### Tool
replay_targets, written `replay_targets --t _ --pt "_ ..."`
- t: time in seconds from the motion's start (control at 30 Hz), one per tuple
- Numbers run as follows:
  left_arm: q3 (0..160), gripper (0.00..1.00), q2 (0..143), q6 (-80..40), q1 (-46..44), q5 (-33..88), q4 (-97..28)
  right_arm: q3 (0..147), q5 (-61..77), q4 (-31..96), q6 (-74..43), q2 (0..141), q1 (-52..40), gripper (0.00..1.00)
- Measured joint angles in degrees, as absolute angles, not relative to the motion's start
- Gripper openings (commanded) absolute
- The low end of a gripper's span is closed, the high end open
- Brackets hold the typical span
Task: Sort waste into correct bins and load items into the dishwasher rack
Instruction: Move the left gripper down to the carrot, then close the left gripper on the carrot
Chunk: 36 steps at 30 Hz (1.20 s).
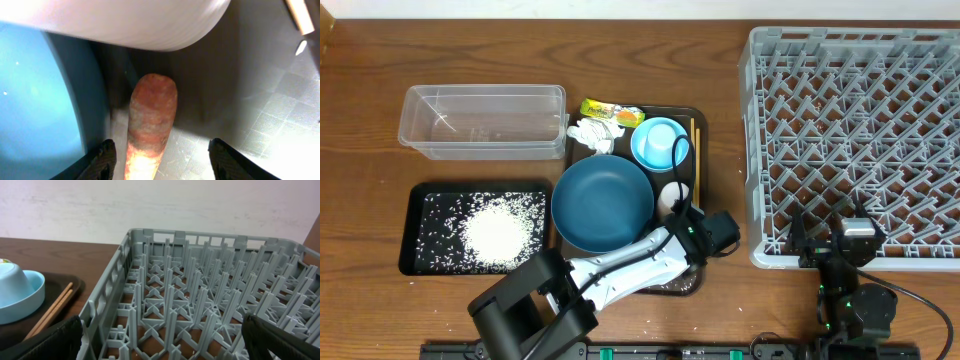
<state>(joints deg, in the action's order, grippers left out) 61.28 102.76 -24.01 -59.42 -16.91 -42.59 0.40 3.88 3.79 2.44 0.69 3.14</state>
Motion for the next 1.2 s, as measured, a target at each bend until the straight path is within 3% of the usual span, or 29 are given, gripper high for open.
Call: replay_targets --t 0.57,0.67,0.8,1.03,1.13,1.2 --pt "60.0 0.63 102.8 -25.8 -59.4 -14.2 -40.7 0.4 3.9 3.8 2.4 0.7 3.1 0.99" --pt "60.0 0.52 102.8 -25.9 -59.4 -13.6 -40.8 0.4 3.9 3.8 2.4 0.7 3.1 0.99" --pt "60.0 0.48 102.1 -25.9 -59.1 -11.8 -40.9 0.4 3.9 3.8 2.4 0.7 3.1 0.99" --pt "60.7 0.48 101.3 -26.0 -61.0 -4.1 -41.1 0.4 3.9 3.8 2.4 0.7 3.1 0.99" --pt "60.7 0.57 101.5 -25.8 -61.3 -1.8 -41.8 0.4 3.9 3.8 2.4 0.7 3.1 0.99" --pt "60.7 0.57 101.5 -26.1 -61.2 -2.3 -42.0 0.4 3.9 3.8 2.4 0.7 3.1 0.99"
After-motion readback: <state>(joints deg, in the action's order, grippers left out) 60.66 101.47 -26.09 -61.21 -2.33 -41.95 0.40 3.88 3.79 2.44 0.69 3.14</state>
